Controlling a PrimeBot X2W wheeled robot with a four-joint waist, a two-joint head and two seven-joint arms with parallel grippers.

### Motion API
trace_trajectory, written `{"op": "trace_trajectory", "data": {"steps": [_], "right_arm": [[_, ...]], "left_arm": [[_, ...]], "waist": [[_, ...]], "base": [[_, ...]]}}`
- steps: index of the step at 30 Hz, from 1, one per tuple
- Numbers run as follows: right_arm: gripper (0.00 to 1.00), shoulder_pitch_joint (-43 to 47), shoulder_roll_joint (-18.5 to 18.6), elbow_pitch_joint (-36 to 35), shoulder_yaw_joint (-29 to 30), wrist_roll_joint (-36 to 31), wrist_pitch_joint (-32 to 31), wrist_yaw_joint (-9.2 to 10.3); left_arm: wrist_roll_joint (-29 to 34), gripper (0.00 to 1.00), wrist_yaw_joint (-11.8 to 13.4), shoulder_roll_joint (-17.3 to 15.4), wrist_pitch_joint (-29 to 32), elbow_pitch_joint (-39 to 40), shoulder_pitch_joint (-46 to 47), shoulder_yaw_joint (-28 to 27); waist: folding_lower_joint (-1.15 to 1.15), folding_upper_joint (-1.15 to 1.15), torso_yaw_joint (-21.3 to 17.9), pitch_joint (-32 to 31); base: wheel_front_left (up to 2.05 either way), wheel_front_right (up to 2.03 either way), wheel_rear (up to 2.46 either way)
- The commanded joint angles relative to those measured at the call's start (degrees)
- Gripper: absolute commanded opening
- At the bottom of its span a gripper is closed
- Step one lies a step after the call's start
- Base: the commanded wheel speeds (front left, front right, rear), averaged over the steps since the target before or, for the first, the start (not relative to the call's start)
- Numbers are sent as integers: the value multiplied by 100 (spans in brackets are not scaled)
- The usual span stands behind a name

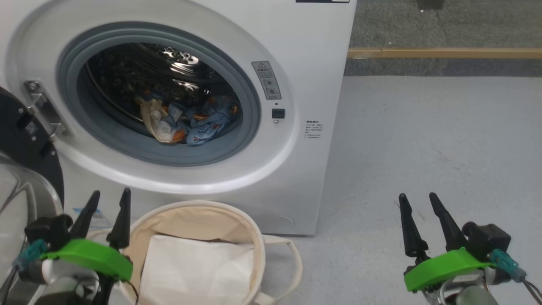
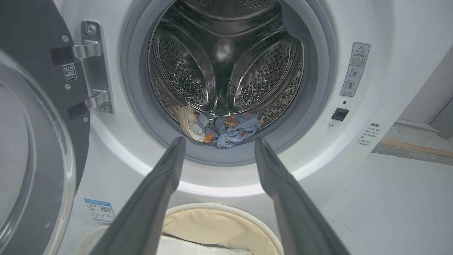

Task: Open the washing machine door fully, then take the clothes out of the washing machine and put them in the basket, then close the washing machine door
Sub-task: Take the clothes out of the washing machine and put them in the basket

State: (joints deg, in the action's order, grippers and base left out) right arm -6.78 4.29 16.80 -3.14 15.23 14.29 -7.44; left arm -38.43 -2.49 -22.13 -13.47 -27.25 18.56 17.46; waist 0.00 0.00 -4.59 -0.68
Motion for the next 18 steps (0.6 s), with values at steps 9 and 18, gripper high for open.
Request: {"op": "trace_trajectory", "data": {"steps": [9,18], "right_arm": [[100,-413,43,-266,-339,64,71,-5],[100,-804,22,-486,-354,46,71,-5]], "left_arm": [[271,100,93,-55,153,-628,1329,-61],[633,100,145,-28,237,-1823,2753,175]], "waist": [[0,0,-194,419],[0,0,-507,1283]], "base": [[0,0,0],[0,0,0]]}}
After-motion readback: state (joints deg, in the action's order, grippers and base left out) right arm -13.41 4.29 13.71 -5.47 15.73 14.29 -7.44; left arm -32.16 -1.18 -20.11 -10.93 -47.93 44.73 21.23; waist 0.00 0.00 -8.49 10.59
